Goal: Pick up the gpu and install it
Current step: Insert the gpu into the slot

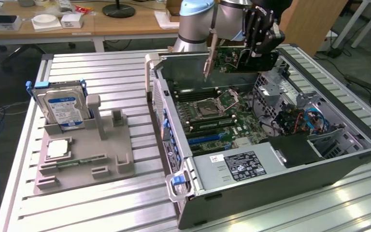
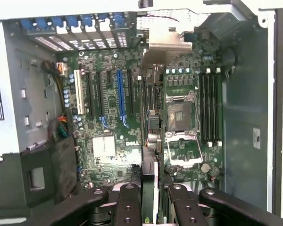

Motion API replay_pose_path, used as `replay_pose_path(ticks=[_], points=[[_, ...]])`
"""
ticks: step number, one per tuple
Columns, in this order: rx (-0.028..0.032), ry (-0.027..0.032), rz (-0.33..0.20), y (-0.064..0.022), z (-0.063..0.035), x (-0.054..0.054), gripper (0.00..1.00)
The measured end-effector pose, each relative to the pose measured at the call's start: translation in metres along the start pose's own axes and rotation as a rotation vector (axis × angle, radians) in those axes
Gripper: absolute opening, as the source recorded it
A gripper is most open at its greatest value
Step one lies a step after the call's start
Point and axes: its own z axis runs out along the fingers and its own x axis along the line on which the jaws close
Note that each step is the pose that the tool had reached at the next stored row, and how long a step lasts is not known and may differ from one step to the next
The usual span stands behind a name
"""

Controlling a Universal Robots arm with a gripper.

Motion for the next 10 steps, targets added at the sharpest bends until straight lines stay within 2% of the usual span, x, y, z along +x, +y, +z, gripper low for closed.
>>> replay_pose_path(ticks=[7, 10], points=[[-0.0018, -0.0030, -0.094, 0.0000, 0.0000, 0.0000, 0.27], [-0.0022, -0.0038, -0.116, 0.0000, 0.0000, 0.0000, 0.27]])
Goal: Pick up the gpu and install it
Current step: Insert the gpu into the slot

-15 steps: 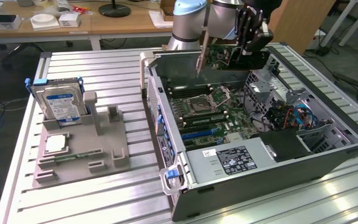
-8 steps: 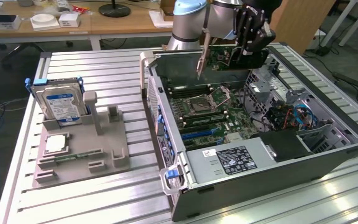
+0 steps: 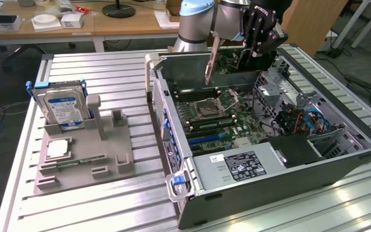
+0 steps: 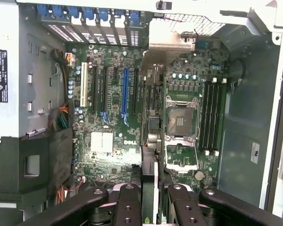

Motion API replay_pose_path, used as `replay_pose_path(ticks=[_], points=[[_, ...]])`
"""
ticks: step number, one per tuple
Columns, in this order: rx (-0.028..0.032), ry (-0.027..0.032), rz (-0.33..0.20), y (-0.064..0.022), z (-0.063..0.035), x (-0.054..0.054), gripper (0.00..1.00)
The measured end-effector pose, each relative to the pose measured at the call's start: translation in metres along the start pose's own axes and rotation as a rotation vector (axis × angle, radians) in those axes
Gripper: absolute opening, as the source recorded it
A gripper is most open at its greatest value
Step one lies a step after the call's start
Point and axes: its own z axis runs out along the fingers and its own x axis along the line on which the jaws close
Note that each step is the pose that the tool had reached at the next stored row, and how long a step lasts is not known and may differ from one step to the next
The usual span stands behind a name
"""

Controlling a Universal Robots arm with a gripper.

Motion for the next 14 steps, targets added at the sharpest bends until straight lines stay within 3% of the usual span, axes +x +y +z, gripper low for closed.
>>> replay_pose_path(ticks=[14], points=[[0.0000, -0.0001, 0.000, 0.0000, 0.0005, 0.0000, 0.27]])
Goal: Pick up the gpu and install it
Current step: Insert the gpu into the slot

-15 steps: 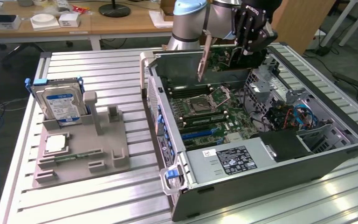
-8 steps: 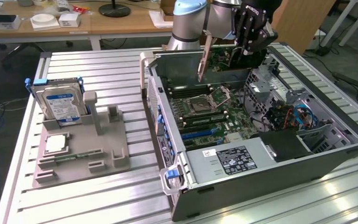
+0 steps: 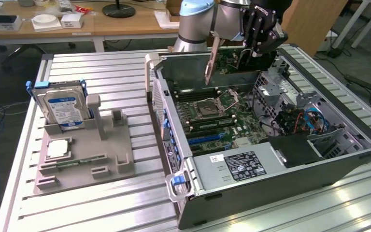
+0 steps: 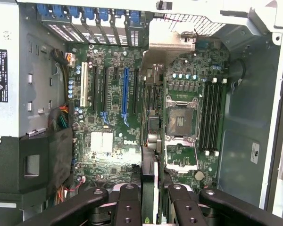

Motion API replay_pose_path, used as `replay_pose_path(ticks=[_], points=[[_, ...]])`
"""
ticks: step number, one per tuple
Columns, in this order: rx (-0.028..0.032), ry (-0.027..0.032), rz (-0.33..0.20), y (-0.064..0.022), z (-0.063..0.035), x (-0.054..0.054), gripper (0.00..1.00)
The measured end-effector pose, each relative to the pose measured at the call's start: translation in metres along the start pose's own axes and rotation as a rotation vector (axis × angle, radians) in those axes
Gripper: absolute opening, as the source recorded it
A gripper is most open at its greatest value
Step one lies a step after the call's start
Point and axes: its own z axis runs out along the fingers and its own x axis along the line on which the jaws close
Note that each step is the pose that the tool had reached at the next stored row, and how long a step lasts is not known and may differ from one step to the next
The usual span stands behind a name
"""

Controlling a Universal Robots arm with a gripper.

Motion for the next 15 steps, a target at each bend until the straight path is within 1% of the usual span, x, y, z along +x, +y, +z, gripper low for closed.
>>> replay_pose_path(ticks=[1, 5, 6, 7, 15], points=[[0.0000, 0.0000, 0.000, 0.0001, 0.0028, 0.000, 0.27], [0.0000, -0.0001, 0.000, 0.0002, 0.0067, 0.000, 0.27], [-0.0001, 0.0001, 0.000, 0.0006, 0.0162, 0.000, 0.27], [-0.0114, -0.0005, 0.000, 0.0150, 0.0263, 0.000, 0.27], [-0.0114, -0.0006, 0.000, 0.0150, 0.0263, 0.000, 0.27]])
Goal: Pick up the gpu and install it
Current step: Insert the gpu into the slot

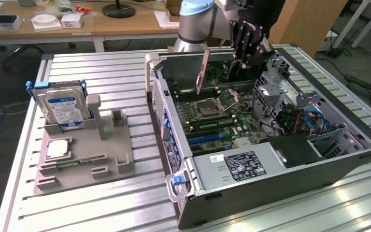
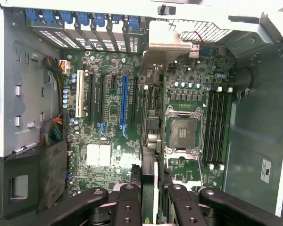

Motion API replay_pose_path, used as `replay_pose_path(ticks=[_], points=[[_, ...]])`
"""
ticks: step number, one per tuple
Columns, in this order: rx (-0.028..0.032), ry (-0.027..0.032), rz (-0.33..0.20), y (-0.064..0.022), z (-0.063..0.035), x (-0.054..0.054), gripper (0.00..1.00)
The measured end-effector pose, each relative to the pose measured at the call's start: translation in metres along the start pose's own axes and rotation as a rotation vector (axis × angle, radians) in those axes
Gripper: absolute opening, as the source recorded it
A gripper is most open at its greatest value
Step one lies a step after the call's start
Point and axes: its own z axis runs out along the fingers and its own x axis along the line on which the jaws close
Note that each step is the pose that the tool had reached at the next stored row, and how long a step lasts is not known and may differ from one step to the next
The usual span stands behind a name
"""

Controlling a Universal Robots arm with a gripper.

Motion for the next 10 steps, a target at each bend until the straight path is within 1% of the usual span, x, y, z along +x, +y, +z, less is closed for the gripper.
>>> replay_pose_path(ticks=[5, 8, 10], points=[[0.0000, 0.0000, 0.000, 0.0010, 0.0000, -0.0001, 0.27], [0.0000, -0.0001, 0.000, 0.0046, 0.0002, -0.0002, 0.27], [0.0000, 0.0000, 0.001, 0.0086, 0.0004, -0.0003, 0.27]])
